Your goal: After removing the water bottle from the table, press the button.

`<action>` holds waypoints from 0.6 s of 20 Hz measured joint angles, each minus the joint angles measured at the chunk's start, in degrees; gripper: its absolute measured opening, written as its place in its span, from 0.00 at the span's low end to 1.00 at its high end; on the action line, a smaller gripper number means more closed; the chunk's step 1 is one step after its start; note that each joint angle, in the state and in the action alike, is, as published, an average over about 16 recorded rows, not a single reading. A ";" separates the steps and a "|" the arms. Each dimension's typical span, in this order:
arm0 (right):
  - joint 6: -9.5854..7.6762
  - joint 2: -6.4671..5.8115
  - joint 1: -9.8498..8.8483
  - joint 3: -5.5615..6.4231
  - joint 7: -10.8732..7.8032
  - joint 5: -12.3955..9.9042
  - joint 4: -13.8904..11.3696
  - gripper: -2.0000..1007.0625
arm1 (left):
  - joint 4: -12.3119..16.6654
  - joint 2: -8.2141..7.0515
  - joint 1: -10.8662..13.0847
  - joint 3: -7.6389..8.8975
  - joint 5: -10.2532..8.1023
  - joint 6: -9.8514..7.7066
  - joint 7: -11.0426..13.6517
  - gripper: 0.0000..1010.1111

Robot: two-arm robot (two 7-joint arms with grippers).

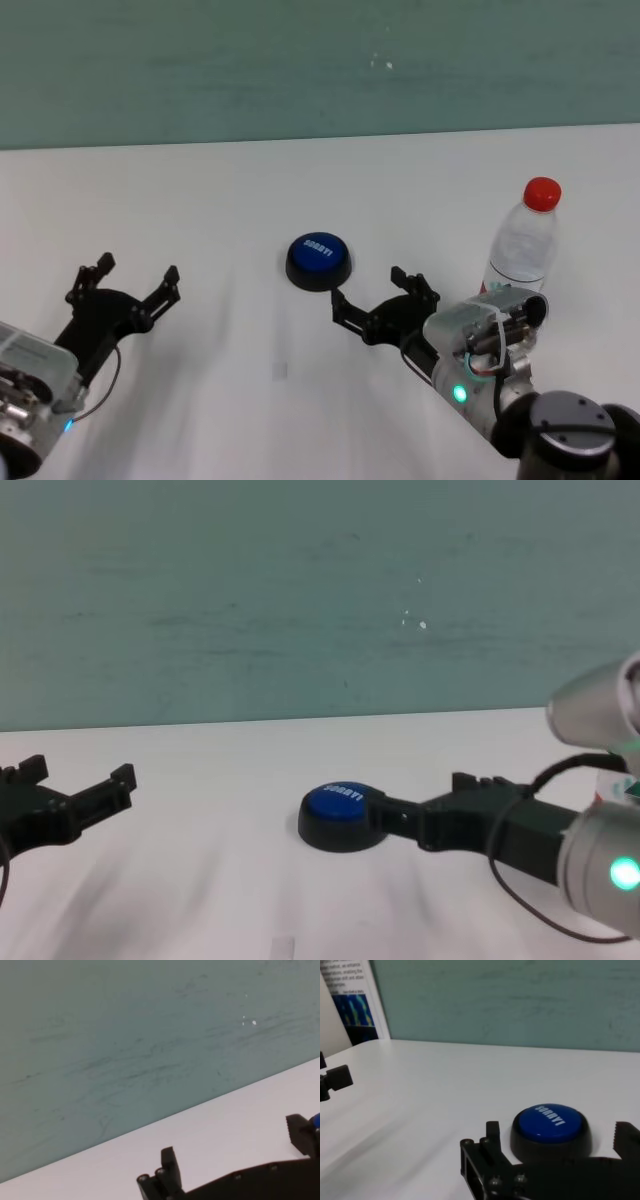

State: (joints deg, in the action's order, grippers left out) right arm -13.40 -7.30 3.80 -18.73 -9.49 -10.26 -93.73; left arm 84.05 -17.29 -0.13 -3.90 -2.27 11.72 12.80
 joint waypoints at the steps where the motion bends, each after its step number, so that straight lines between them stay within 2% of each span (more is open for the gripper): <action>1: -0.10 -0.12 -0.36 0.17 0.12 0.14 -0.43 1.00 | 0.00 0.00 0.00 0.00 0.00 0.00 0.00 0.99; 6: -0.51 -0.50 -1.61 0.84 0.54 0.68 -1.86 1.00 | 0.00 0.00 0.00 0.00 0.00 0.00 0.00 0.99; 12: -0.76 -0.59 -2.06 1.07 0.72 1.06 -2.31 1.00 | 0.00 0.00 0.00 0.00 0.00 0.00 0.00 0.99</action>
State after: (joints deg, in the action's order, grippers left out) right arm -14.15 -7.89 1.74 -17.66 -8.76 -9.20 -96.04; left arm 84.05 -17.29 -0.13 -3.89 -2.27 11.72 12.80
